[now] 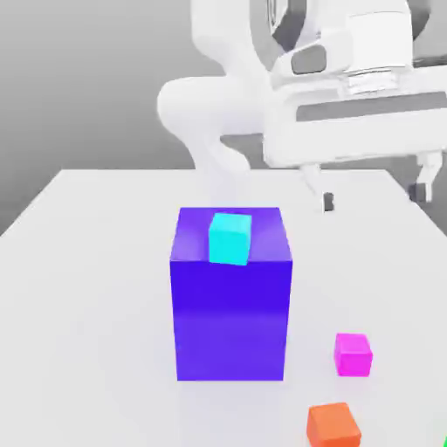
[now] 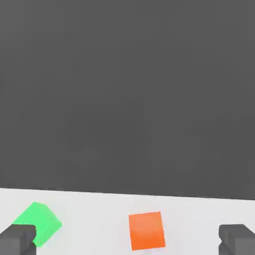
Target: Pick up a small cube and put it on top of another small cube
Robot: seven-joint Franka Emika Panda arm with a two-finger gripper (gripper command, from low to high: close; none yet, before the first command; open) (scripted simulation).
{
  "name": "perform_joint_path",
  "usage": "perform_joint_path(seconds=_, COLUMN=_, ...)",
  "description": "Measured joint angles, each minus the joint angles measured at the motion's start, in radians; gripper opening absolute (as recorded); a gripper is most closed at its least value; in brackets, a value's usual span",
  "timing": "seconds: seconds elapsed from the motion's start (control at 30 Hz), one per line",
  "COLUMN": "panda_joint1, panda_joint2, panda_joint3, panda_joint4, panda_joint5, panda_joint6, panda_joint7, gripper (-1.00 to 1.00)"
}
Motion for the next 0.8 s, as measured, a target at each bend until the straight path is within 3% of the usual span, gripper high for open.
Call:
perform_joint_path(seconds=0.13, panda_joint1=0.038, panda_joint2=0.148, panda_joint3=0.052, panda_joint4=-0.074, panda_joint5=-0.034, panda_joint6=0.089, panda_joint7=0.128, gripper=0.00)
perform_joint_path(seconds=0.23, panda_joint1=0.094, panda_joint2=0.261, panda_joint3=0.057, panda_joint4=-0.129, panda_joint5=-0.114, panda_joint6=0.155, panda_joint7=0.264, gripper=0.00)
perform_joint_path(seconds=0.5, panda_joint1=0.228, panda_joint2=0.538, panda_joint3=-0.110, panda_joint4=-0.131, panda_joint5=-0.323, panda_joint6=0.363, panda_joint7=0.488, gripper=0.00)
perform_joint_path(seconds=0.53, panda_joint1=0.241, panda_joint2=0.559, panda_joint3=-0.125, panda_joint4=-0.127, panda_joint5=-0.332, panda_joint6=0.380, panda_joint7=0.496, gripper=-1.00)
perform_joint_path(seconds=0.8, panda_joint1=0.228, panda_joint2=0.533, panda_joint3=-0.109, panda_joint4=-0.133, panda_joint5=-0.321, panda_joint6=0.360, panda_joint7=0.488, gripper=-1.00)
